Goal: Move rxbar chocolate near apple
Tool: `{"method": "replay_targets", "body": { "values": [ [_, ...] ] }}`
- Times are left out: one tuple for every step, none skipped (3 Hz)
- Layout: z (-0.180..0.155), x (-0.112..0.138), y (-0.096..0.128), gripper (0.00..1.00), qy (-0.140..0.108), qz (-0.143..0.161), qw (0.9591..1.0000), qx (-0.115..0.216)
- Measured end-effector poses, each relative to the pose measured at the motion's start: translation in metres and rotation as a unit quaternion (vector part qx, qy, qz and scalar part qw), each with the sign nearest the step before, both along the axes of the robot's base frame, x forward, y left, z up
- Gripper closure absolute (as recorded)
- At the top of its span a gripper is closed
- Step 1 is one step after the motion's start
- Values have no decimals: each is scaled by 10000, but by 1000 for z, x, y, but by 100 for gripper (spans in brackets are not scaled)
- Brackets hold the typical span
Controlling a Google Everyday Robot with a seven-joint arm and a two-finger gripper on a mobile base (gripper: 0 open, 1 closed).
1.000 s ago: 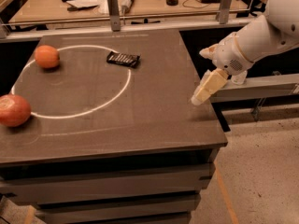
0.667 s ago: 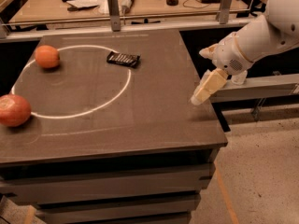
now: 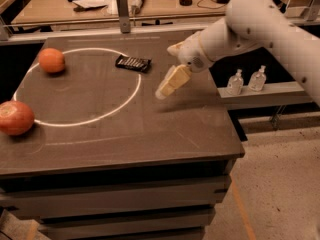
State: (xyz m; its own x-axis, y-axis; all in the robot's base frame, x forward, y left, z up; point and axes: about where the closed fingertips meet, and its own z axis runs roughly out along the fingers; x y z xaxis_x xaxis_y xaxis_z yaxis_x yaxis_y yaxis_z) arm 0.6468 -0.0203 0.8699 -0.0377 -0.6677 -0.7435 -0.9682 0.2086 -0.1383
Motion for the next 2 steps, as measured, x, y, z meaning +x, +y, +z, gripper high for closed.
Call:
{"method": "replay_targets", "body": {
  "values": [
    [-9, 24, 90, 0, -61, 336, 9987, 365],
    [-12, 24, 93, 0, 8, 398, 9984, 401]
  ]
}}
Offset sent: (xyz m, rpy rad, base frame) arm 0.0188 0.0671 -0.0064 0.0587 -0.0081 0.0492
